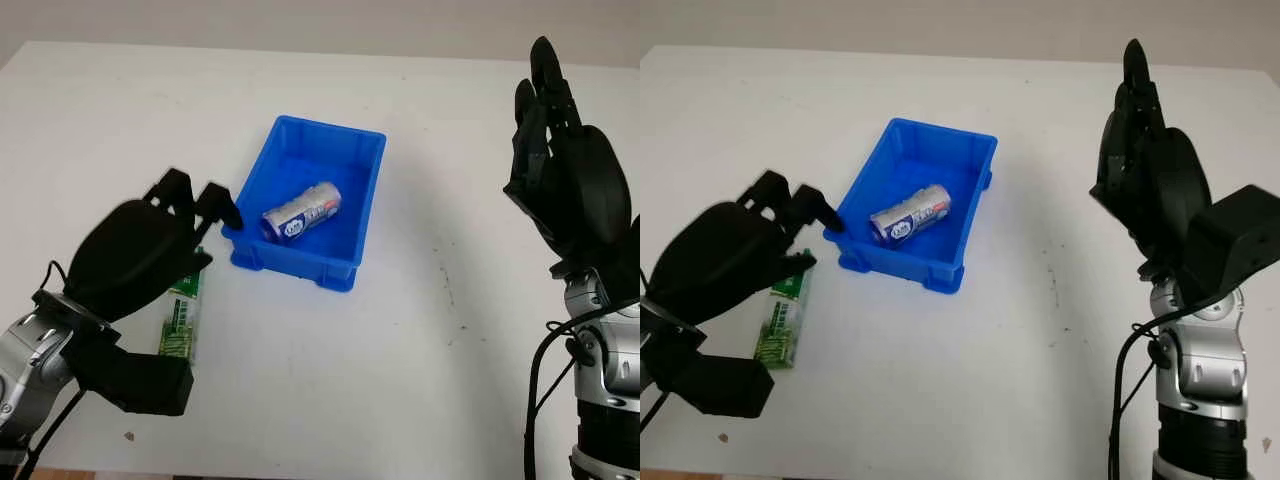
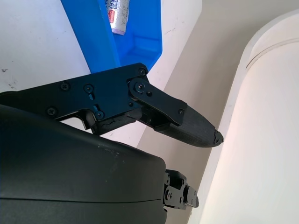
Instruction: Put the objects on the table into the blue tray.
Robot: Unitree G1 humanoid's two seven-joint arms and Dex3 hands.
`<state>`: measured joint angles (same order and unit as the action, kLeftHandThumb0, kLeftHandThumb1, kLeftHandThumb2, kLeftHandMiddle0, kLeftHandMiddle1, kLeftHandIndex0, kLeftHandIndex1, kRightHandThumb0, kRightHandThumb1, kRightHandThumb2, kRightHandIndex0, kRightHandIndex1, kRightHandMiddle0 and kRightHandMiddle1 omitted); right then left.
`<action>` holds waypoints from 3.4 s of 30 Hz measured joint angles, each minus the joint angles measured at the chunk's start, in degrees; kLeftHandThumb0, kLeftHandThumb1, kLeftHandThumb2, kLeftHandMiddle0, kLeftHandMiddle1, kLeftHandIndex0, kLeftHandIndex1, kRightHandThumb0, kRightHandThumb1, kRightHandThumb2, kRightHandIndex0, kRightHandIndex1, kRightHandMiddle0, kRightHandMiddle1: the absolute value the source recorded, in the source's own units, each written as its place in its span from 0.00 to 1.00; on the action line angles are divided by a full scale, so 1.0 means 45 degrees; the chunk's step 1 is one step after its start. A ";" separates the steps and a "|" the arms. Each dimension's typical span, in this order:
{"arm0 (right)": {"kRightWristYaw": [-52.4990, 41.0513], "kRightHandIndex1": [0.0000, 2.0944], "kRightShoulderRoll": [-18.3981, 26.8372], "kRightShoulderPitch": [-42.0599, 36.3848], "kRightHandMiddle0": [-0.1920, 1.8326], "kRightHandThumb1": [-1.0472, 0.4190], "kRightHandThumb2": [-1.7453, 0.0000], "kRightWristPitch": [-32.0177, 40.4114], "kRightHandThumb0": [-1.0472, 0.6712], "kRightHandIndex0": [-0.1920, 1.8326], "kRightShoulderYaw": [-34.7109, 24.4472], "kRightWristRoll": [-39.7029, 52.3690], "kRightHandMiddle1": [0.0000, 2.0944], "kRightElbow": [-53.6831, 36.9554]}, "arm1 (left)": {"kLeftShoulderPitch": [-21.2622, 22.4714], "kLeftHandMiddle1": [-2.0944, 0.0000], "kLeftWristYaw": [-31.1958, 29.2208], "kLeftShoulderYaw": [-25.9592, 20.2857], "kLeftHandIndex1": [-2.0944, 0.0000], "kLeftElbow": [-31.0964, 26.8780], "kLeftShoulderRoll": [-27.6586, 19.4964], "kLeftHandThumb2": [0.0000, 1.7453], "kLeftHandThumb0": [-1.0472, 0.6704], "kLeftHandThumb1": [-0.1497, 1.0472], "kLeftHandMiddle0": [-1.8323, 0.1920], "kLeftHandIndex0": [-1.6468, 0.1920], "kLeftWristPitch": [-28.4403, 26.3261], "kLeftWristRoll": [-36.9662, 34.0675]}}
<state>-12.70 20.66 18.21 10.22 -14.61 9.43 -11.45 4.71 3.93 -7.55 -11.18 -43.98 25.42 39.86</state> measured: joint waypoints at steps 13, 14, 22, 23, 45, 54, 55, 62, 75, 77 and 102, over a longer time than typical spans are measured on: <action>-0.0034 0.00 0.0111 0.0135 0.00 0.00 0.47 -0.0052 0.27 0.00 0.0147 -0.0134 0.00 0.0173 | 0.0001 0.96 0.0894 -0.3141 0.96 0.0926 -0.1027 0.03 0.49 0.91 0.82 0.77 0.2786 -0.1432; 0.0009 0.00 0.0107 0.0156 0.00 0.00 0.47 -0.0116 0.27 0.00 0.0168 -0.0167 0.00 0.0246 | -0.0087 0.97 0.0888 -0.3338 0.96 0.1139 -0.1250 0.03 0.49 0.91 0.83 0.78 0.3112 -0.1402; 0.0082 0.00 0.0042 0.0368 0.00 0.00 0.45 -0.0256 0.27 0.00 0.0437 -0.0290 0.00 0.0629 | 0.0214 0.97 0.4269 -0.3026 0.97 0.3490 -0.3972 0.03 0.42 0.89 0.83 0.78 0.6070 0.3450; 0.0079 0.00 0.0034 0.0422 0.00 0.00 0.45 -0.0261 0.26 0.00 0.0458 -0.0279 0.00 0.0656 | 0.0502 0.98 0.5190 -0.2508 0.97 0.3827 -0.4458 0.03 0.39 0.90 0.84 0.78 0.6318 0.4443; 0.0325 0.00 -0.0202 0.0459 0.00 0.00 0.46 -0.0234 0.26 0.00 0.0588 -0.0313 0.00 0.0598 | 0.7695 0.97 1.5238 0.8021 0.97 0.7123 -0.7435 0.03 0.42 0.98 0.81 0.74 0.7640 1.2381; 0.0297 0.00 -0.0202 0.0223 0.00 0.00 0.47 -0.0117 0.25 0.00 0.0555 -0.0303 0.00 0.0368 | 0.8135 0.95 1.6988 0.9800 0.92 0.7346 -0.7768 0.03 0.44 0.96 0.76 0.63 0.7911 1.3398; 0.0307 0.00 -0.0203 0.0205 0.00 0.00 0.47 -0.0117 0.25 0.00 0.0552 -0.0303 0.00 0.0367 | 0.8170 0.95 1.7217 0.9992 0.92 0.7411 -0.7800 0.03 0.45 0.96 0.76 0.63 0.7893 1.3506; 0.0364 0.00 -0.0254 0.0197 0.00 0.00 0.48 -0.0104 0.25 0.00 0.0557 -0.0256 0.00 0.0368 | 0.8338 0.95 1.7559 1.1025 0.91 0.7547 -0.7813 0.03 0.44 0.96 0.75 0.62 0.7496 1.4249; 0.0436 0.00 -0.0217 -0.0103 0.00 0.00 0.48 0.0045 0.27 0.00 0.0492 -0.0325 0.00 -0.0059 | 1.0968 0.96 1.8268 1.3834 0.94 1.1131 -0.5263 0.03 0.45 0.95 0.79 0.73 0.6265 1.5159; 0.0470 0.00 -0.0217 -0.0162 0.00 0.00 0.48 0.0088 0.27 0.00 0.0488 -0.0345 0.00 -0.0138 | 1.1427 0.97 1.8261 1.4304 0.96 1.1638 -0.4896 0.03 0.47 0.94 0.81 0.76 0.5802 1.5358; 0.0549 0.00 -0.0224 -0.0543 0.00 0.00 0.50 0.0276 0.28 0.00 0.0378 0.0003 0.00 -0.0484 | 1.1736 0.00 1.1173 1.3895 0.00 0.9101 -0.3886 0.29 0.39 1.00 0.27 0.60 0.7352 1.0361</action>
<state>-10.23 19.65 15.77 11.46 -12.91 9.44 -13.63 57.52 54.21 54.97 29.77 -61.47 58.50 86.48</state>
